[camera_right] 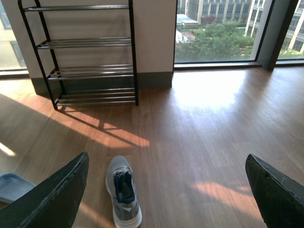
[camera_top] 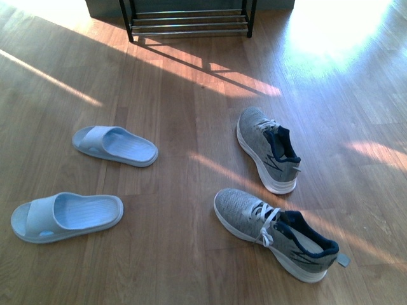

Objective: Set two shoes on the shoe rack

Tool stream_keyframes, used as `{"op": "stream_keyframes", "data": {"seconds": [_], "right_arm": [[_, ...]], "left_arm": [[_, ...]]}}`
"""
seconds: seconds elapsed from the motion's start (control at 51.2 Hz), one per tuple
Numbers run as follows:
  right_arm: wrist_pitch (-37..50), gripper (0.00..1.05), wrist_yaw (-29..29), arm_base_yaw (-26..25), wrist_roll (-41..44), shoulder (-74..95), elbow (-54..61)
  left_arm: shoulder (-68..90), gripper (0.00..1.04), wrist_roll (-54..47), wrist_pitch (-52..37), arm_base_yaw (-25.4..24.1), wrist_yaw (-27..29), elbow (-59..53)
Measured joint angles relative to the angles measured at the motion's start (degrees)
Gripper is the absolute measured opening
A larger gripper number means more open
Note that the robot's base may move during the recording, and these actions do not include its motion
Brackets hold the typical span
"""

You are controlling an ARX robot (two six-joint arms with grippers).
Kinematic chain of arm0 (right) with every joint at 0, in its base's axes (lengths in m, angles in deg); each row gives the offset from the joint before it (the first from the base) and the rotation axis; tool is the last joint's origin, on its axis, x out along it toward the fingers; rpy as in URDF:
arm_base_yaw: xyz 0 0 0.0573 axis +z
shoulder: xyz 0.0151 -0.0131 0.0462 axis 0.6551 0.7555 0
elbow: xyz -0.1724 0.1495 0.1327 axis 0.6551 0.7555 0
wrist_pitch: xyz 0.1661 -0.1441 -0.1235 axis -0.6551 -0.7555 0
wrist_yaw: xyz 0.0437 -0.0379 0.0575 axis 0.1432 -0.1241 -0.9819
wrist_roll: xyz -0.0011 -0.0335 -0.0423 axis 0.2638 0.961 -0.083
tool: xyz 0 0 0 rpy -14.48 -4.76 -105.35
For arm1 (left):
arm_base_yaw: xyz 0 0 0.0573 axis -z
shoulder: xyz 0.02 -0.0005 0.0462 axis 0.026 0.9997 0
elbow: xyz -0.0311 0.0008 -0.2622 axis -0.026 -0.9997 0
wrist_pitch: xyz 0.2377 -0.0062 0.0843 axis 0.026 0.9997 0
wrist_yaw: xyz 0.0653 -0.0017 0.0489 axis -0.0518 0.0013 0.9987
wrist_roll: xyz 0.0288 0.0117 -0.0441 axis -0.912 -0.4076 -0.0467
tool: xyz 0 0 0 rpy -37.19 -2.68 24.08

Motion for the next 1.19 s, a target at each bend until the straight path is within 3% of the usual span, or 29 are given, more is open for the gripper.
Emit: {"op": "stream_keyframes", "data": {"seconds": [0.351,0.371,0.449,0.527,0.605,0.703,0.937,1.035,1.191], "right_arm": [[0.00,0.96,0.00,-0.02,0.02,0.04,0.00],[-0.35,0.96,-1.51,-0.33,-0.50,0.42,-0.13],[-5.16,0.96,-18.64,-5.46,-2.43,9.55,-2.97],[-2.99,0.96,-23.78,-5.57,-0.07,21.24,-4.70],[6.27,0.96,-25.35,-5.42,5.57,38.64,-4.94],[23.19,0.96,-23.61,-4.87,14.36,66.53,-5.01],[51.95,0.96,-16.20,0.94,25.24,116.50,-10.69],[58.36,0.96,-13.33,3.61,25.18,131.08,-14.73],[60.81,0.96,-10.01,5.62,23.71,146.24,-21.18]], "left_arm": [[0.00,0.95,0.00,0.00,0.00,0.00,0.00],[0.00,0.95,0.00,0.00,0.00,-0.02,0.00],[0.00,0.95,0.00,0.00,0.00,-0.02,0.00],[0.00,0.95,0.00,0.00,0.00,0.00,0.00],[0.00,0.95,0.00,0.00,0.00,0.00,0.00],[0.00,0.95,0.00,0.00,0.00,0.00,0.00],[0.00,0.95,0.00,0.00,0.00,0.00,0.00],[0.00,0.95,0.00,0.00,0.00,0.00,0.00],[0.00,0.95,0.00,0.00,0.00,0.00,0.00]]}}
